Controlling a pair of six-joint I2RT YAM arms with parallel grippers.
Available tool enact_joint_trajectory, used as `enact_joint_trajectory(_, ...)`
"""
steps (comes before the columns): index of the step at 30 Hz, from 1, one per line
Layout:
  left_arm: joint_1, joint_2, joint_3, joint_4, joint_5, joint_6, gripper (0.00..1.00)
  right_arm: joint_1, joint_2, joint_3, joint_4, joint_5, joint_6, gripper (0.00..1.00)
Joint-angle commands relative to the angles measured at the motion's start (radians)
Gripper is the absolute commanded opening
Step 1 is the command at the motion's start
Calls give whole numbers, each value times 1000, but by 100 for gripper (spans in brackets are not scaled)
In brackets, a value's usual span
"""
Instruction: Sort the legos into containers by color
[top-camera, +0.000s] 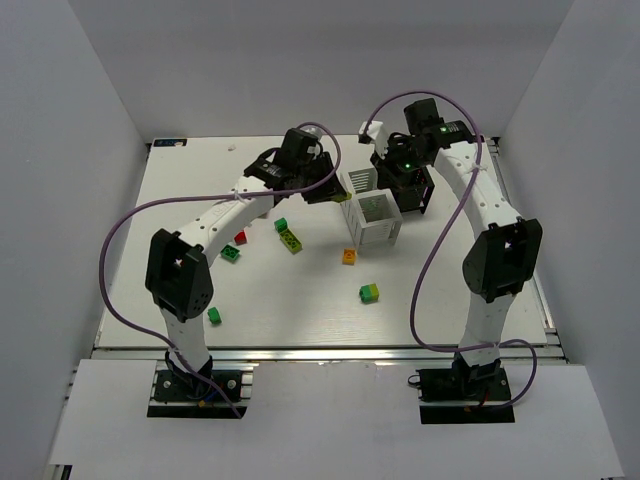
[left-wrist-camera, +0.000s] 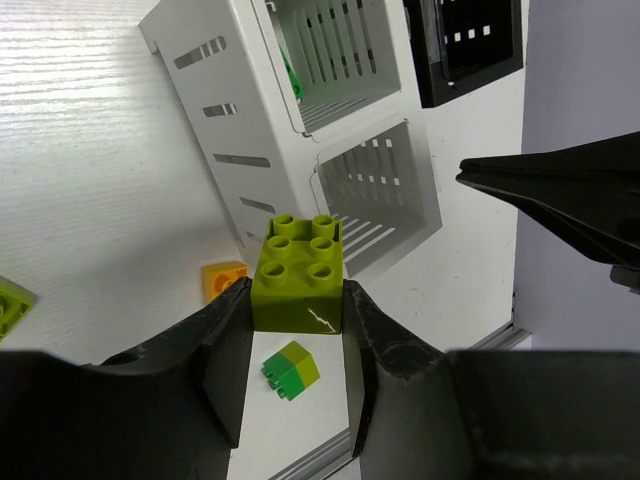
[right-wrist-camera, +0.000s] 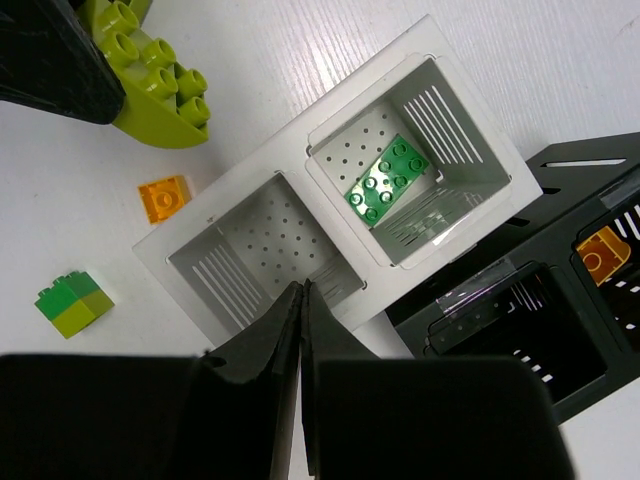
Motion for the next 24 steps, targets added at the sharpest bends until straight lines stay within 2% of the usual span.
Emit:
enact_joint_trajectory(1, -4, -71, -22, 31, 12, 4, 20, 7, -2, 23, -4, 12, -4, 7)
enact_joint_trajectory(24, -4, -106, -80, 72, 18, -1, 20, 7, -11, -17, 14, 30, 2, 8)
